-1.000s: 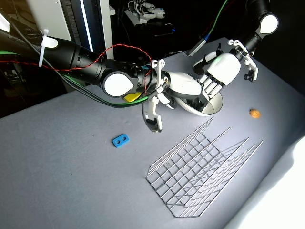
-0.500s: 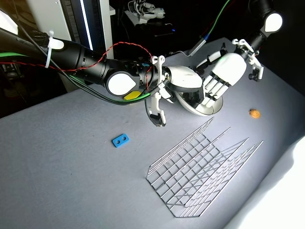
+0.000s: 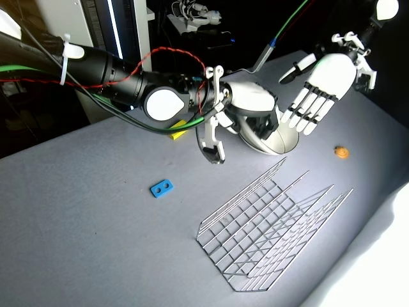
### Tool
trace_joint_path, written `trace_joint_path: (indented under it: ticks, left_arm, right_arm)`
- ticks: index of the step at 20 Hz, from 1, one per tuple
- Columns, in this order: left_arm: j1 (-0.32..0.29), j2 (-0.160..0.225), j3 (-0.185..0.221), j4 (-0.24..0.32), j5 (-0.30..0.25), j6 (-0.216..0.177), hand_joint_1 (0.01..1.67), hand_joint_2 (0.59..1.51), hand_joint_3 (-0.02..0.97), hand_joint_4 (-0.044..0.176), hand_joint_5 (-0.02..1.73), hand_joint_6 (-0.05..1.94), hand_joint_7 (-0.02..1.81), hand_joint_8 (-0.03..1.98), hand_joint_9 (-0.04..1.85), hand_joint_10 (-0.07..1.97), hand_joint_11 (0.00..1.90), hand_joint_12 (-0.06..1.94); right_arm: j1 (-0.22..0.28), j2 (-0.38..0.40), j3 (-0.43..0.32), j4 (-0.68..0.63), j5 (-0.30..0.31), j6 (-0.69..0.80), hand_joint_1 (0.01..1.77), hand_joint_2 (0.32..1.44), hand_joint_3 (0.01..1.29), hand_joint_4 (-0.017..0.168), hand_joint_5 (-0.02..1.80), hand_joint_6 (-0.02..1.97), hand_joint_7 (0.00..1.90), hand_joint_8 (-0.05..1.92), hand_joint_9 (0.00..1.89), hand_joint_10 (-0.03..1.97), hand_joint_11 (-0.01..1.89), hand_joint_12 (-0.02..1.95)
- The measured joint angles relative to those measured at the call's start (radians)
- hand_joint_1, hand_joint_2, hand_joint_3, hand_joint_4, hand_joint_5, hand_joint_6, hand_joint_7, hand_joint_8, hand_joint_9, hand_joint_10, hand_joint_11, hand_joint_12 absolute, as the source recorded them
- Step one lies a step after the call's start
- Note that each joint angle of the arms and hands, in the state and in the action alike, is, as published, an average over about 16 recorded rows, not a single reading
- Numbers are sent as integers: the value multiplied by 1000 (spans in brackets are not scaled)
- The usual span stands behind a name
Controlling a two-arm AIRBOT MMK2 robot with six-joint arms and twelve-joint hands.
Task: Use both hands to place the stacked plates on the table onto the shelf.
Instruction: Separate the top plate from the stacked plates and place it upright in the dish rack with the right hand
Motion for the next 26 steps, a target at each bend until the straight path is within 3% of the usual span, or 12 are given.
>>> trace_joint_path:
  ticks: [9, 20, 26]
  left_arm:
    - [-63, 57, 10, 3, 28, -17, 16, 1151, 20, 7, 25, 9, 31, -5, 22, 19, 14, 10]
    - [-74, 71, 18, 6, 59, -20, 15, 1143, 21, 7, 27, 9, 30, -4, 24, 19, 15, 9]
    - [-53, 67, 39, 10, 79, -20, 15, 1143, 21, 8, 28, 9, 28, -5, 23, 18, 15, 9]
  right_arm:
    - [64, 30, -49, 17, -3, -4, 1197, 1012, 18, 19, 926, 1043, 1035, 859, 1250, 17, 848, 990]
    - [128, 95, -110, 34, -23, 1, 1200, 1014, 18, 17, 902, 1006, 1017, 834, 1253, 17, 859, 965]
    - [192, 160, -146, -86, -32, 199, 1206, 1014, 17, 12, 898, 995, 1014, 837, 1196, 188, 869, 960]
